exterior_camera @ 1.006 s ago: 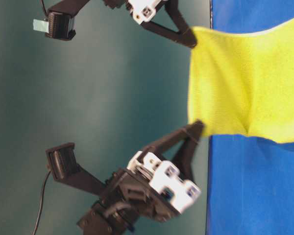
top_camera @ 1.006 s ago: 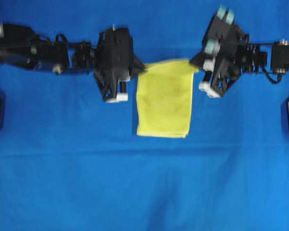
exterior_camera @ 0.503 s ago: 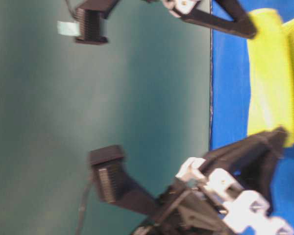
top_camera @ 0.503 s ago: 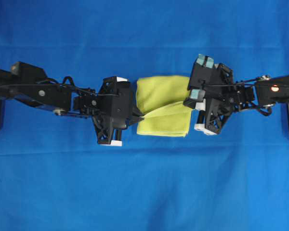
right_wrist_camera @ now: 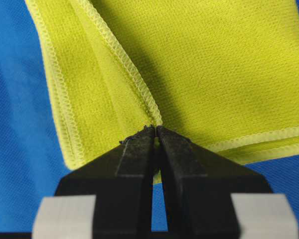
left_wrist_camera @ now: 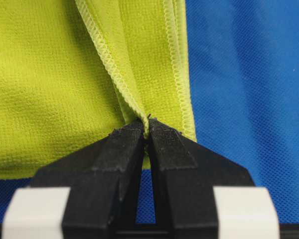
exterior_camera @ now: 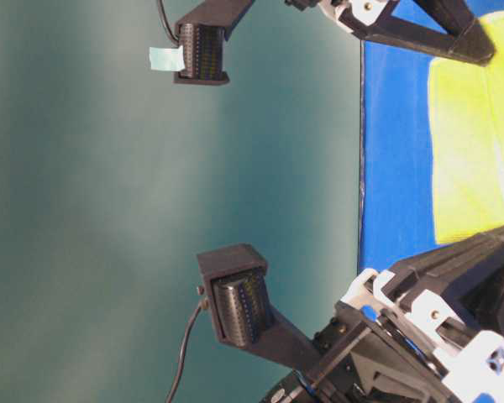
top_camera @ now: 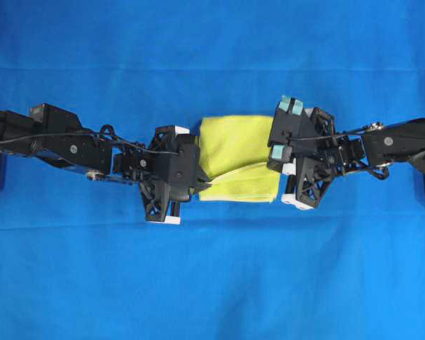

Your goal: Fold the yellow towel.

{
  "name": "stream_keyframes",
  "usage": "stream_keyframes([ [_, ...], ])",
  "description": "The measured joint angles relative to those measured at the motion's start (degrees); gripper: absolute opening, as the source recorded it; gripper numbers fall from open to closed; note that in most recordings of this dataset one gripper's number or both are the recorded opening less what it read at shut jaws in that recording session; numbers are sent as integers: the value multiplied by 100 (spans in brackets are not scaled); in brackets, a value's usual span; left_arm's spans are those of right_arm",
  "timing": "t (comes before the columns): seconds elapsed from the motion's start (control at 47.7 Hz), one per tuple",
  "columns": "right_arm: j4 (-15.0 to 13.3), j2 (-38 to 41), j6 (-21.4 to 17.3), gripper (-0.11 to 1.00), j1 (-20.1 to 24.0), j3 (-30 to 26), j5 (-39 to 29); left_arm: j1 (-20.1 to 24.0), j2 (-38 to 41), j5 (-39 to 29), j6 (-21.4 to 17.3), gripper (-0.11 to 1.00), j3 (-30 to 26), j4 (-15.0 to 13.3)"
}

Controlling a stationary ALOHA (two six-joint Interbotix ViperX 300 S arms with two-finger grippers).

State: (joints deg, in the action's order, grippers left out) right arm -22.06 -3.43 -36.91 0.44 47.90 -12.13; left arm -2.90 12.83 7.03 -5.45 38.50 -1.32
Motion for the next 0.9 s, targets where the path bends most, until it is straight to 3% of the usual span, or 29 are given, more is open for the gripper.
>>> stream_keyframes([
  [0.189,0,0,-9,5,123,9,88,-26,0,-26,0,3,0,0],
  [0.252,0,0,-18,8,149,18,105,-26,0,-26,0,11,0,0],
  [0.398,0,0,-18,52,229,18,185,-53,-9,-79,0,52,18,0],
  [0.461,0,0,-18,65,281,9,185,-62,-53,-105,0,64,44,0],
  [0.587,0,-53,-18,57,422,-9,132,-62,-255,-299,0,59,97,0],
  [0.901,53,-1257,-53,58,800,26,-466,-369,-1582,-1169,0,52,369,0],
])
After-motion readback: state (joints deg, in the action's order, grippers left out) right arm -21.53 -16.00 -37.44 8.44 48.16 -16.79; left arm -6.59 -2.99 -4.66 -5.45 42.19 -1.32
